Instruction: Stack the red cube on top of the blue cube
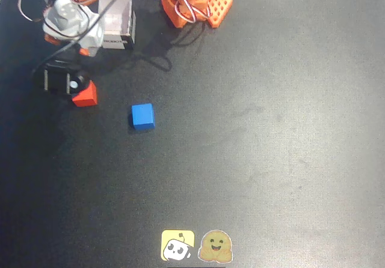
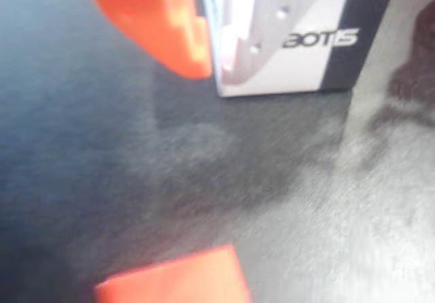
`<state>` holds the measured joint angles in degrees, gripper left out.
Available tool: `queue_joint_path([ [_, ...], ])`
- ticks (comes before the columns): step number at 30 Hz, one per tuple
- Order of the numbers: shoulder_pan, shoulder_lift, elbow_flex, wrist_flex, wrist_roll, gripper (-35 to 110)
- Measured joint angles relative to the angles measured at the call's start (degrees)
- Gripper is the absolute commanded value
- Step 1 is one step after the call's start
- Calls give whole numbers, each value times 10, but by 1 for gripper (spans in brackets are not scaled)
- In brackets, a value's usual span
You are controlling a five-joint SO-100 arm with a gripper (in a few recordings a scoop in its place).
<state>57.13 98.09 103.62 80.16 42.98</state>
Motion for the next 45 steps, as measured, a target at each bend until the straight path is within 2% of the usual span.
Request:
queue_joint_path([
  [9, -58, -83, -91, 23, 118, 0],
  [24, -62, -210, -200, 42, 160, 0],
  [28, -65, -229, -230, 71, 184, 14],
  [45, -92, -237, -231, 92, 214, 21],
])
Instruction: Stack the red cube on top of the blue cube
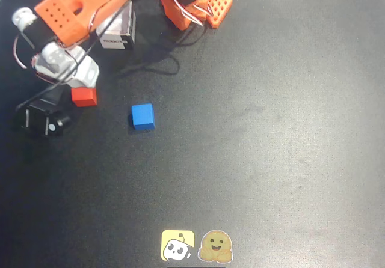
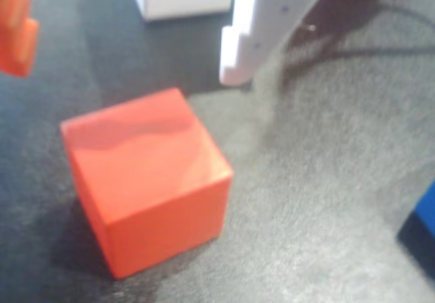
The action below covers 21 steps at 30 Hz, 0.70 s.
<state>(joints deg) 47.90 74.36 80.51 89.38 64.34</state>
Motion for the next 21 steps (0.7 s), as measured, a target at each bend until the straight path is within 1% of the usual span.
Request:
queue_joint_path([
  [16, -10, -8, 47, -47, 11, 21],
  [21, -10, -8, 51, -52, 11, 24],
])
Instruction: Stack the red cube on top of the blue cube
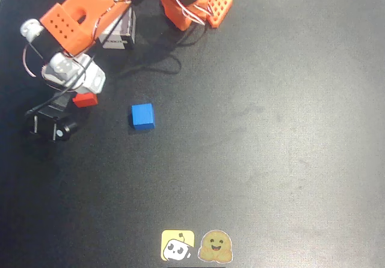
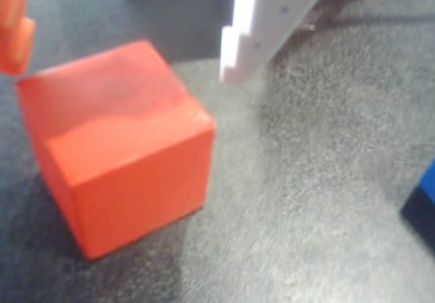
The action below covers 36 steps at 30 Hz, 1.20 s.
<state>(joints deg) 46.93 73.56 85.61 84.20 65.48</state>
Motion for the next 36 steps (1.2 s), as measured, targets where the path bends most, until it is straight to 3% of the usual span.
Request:
queue_joint_path([
  [19, -4, -4, 11, -30, 80, 24],
  [30, -4, -4, 26, -72, -176, 24],
  [36, -11, -4, 40, -72, -247, 21],
])
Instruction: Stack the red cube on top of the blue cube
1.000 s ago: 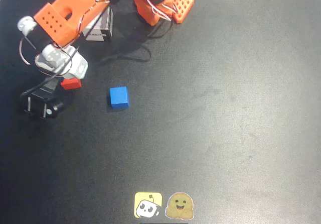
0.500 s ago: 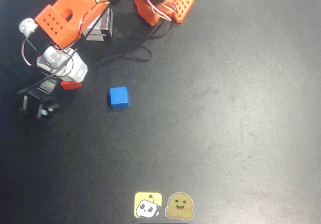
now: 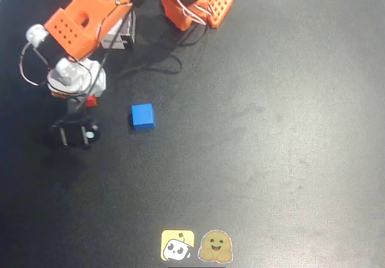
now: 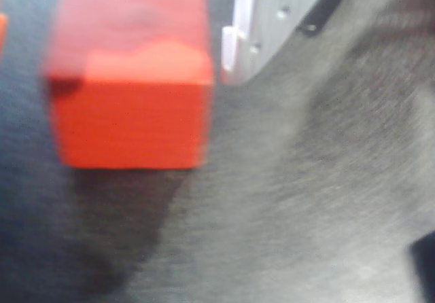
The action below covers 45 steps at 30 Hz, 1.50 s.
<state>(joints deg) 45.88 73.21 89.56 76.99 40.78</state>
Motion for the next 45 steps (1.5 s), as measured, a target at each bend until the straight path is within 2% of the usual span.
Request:
queue_joint_path([
  [8, -5, 2, 10, 7, -6, 17],
  [12, 0, 2, 10, 3, -1, 0],
  [19, -1, 4, 10, 23, 33, 0],
  [33, -23, 68, -90, 205, 124, 0],
  [45, -95, 178, -44, 212, 229, 0],
])
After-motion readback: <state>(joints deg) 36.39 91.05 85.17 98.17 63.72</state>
